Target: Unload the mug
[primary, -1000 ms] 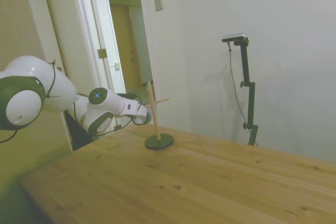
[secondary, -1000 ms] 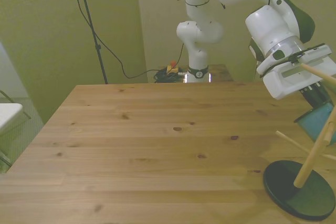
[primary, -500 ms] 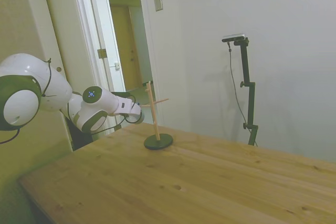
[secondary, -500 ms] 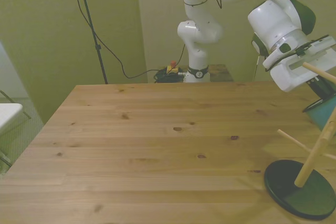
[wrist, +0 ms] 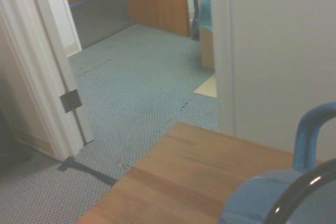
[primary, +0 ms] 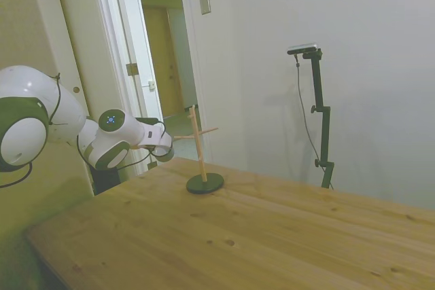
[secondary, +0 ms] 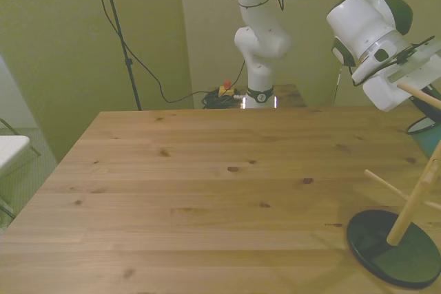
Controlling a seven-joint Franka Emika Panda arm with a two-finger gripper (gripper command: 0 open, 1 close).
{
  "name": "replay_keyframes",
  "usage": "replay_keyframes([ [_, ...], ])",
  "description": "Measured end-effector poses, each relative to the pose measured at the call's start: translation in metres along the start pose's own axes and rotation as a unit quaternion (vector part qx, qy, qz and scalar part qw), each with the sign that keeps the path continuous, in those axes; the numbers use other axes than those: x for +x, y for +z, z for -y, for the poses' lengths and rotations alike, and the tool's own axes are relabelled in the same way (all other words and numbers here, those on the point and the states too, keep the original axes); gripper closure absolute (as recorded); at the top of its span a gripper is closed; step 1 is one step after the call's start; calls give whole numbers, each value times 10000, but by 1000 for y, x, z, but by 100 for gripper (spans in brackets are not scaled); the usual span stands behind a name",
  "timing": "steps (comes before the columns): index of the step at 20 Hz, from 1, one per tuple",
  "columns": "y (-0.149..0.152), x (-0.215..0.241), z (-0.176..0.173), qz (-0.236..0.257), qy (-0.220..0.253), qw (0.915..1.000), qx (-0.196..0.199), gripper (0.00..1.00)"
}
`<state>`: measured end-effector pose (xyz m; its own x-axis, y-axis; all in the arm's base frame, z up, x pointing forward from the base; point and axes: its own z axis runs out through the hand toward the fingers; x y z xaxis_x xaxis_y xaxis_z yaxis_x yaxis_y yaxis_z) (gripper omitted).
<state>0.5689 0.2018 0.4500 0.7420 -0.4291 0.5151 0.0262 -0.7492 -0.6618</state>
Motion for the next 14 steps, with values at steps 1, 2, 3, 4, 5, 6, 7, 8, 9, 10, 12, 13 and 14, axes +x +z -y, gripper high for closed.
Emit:
replay_keyframes([
  [1,1,-3,2,174,-12,9998,12,100],
  [2,3,-7,5,416,-11,9991,13,100],
  [3,3,-10,6,693,-1,9976,6,100],
  [4,2,-9,5,917,39,9958,-15,100],
  [5,-2,-4,1,1067,113,9942,-81,100],
  [6,-7,4,-7,1131,233,9932,-178,100],
  [7,-13,13,-18,1173,403,9918,-323,100],
  [8,-21,22,-30,1196,594,9899,-484,100],
  [9,-29,30,-43,1227,812,9870,-652,100],
  [10,-36,36,-55,1260,1013,9836,-805,100],
  [12,-49,42,-75,1284,1411,9755,-1098,100],
  [13,-55,43,-85,1274,1581,9707,-1284,100],
  [14,-59,45,-95,1254,1728,9658,-1467,100],
])
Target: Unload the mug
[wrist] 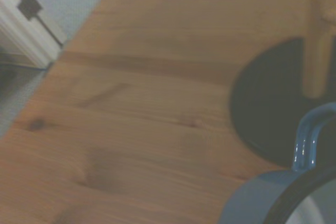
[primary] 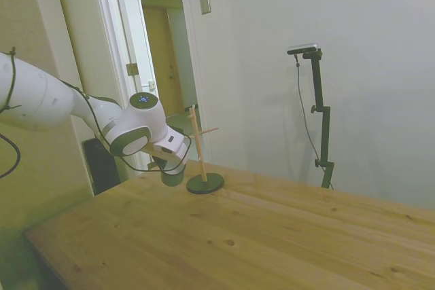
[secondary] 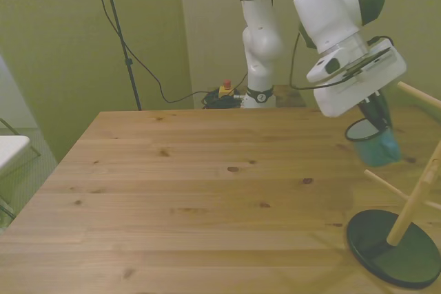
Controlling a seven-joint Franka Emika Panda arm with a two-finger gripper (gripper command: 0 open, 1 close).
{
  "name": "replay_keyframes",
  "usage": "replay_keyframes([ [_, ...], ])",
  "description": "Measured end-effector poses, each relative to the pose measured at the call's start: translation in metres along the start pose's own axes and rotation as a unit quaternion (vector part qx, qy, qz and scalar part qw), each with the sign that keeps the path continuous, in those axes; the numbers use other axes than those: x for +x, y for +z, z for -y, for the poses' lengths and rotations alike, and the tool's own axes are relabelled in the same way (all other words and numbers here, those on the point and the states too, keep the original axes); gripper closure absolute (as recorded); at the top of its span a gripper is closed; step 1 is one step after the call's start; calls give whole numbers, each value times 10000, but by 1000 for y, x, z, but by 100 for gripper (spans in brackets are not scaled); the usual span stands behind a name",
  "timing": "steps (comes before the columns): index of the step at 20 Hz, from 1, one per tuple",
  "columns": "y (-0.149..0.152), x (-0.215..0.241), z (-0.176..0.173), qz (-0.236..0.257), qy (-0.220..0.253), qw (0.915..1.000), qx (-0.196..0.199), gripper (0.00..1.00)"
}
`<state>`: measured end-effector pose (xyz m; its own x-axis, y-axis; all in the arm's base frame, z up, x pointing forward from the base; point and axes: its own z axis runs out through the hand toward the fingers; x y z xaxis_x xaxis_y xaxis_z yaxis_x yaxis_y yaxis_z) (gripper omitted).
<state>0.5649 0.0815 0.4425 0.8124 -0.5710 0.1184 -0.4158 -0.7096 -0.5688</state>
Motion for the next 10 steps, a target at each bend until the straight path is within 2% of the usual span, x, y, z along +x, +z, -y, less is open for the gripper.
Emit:
replay_keyframes([
  [4,-16,33,-53,-182,628,9948,-782,100],
  [7,-42,65,-93,-257,1011,9839,-1448,100],
  [10,-87,94,-106,-208,1269,9721,-1963,100],
])
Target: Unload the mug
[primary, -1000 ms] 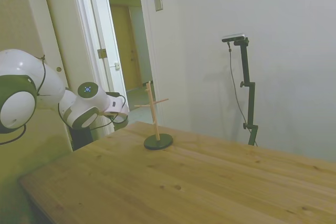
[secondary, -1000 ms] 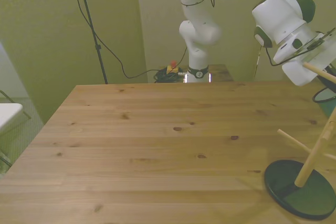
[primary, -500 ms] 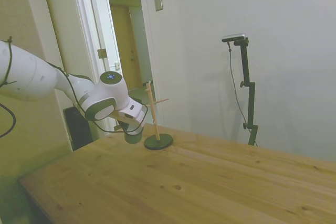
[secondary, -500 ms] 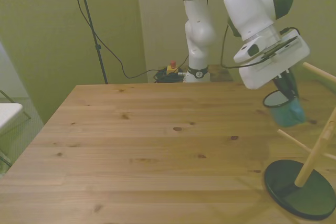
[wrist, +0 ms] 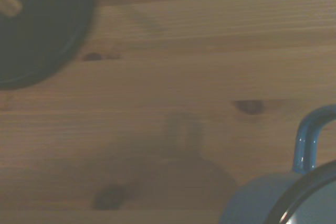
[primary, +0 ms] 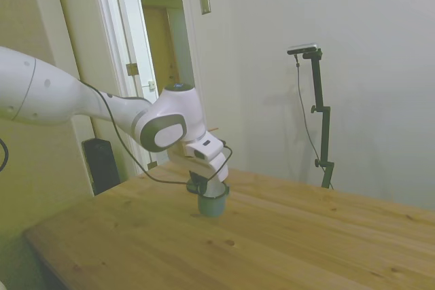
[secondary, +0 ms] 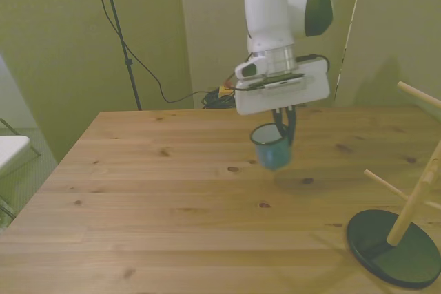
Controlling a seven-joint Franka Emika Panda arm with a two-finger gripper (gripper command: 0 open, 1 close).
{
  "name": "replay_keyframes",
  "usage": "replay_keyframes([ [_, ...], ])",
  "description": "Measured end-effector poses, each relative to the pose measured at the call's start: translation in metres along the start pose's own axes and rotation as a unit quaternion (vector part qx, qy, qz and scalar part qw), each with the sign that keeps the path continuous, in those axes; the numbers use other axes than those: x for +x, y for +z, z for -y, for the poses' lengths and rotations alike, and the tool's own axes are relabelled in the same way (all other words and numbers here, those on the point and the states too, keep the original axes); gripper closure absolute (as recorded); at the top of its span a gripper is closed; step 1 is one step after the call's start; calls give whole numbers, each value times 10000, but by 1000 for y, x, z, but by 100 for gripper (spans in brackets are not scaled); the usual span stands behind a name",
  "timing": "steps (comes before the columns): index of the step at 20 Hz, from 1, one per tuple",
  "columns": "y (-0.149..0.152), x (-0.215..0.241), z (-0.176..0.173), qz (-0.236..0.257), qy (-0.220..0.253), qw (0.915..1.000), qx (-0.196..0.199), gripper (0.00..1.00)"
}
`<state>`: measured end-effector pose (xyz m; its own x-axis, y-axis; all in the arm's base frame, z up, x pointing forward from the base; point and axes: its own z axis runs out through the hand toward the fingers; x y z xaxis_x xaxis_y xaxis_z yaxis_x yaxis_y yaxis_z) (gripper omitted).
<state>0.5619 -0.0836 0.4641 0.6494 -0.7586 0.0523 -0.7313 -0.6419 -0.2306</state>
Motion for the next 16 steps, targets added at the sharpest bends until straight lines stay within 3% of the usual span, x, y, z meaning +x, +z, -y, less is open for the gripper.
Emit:
replay_keyframes([
  [3,-38,9,-4,-203,-61,9984,-519,100],
  [7,-41,14,-7,-420,-337,9950,-840,100],
  [13,-5,32,2,-498,-516,9965,-423,100],
  [16,-5,34,8,-604,-532,9962,-319,100],
])
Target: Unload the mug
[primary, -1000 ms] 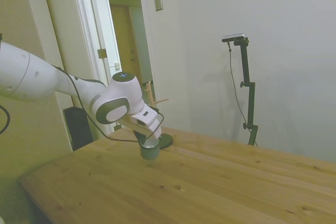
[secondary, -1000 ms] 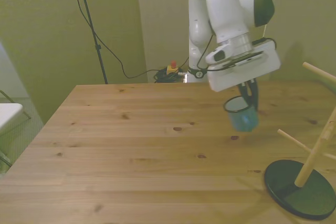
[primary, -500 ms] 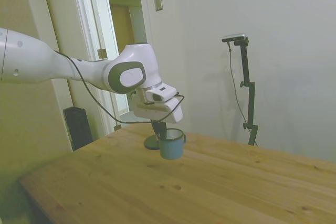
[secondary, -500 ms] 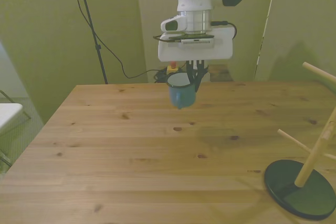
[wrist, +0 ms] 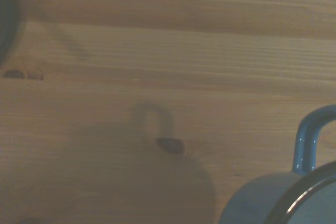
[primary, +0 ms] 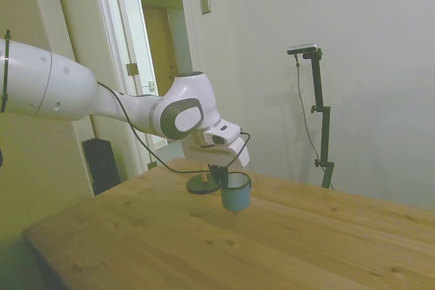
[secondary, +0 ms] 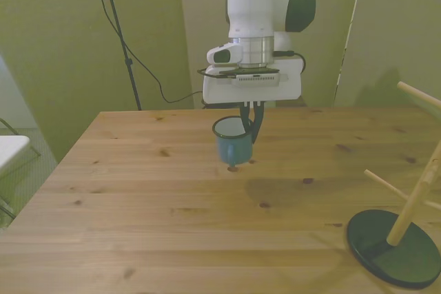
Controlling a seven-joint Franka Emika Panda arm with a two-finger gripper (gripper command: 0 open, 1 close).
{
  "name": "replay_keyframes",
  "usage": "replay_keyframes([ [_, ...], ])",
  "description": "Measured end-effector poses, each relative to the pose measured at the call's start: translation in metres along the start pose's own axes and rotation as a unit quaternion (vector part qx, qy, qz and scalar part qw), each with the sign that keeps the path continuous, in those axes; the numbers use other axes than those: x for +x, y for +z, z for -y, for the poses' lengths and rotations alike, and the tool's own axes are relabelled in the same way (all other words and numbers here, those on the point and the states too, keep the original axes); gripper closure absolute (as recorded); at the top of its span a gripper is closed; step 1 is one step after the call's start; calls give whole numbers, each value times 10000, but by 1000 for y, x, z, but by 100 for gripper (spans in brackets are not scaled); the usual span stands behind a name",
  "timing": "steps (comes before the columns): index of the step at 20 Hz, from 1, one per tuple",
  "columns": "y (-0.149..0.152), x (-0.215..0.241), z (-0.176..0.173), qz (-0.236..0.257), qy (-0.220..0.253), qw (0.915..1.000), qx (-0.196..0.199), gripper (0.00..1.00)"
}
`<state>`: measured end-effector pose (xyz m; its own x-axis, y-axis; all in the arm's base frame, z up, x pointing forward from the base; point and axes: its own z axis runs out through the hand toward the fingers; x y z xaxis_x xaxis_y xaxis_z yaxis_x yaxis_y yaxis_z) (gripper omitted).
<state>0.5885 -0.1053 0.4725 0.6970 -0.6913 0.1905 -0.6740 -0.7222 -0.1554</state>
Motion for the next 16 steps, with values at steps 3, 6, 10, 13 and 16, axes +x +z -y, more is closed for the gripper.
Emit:
replay_keyframes([
  [3,-5,2,3,-26,9,10000,59,100],
  [6,-5,1,5,-25,-1,10000,67,100],
  [10,-5,-2,9,-23,-19,10000,73,100],
  [13,-4,-5,13,9,-14,9999,128,100],
  [16,5,-13,22,34,-22,9997,254,100],
])
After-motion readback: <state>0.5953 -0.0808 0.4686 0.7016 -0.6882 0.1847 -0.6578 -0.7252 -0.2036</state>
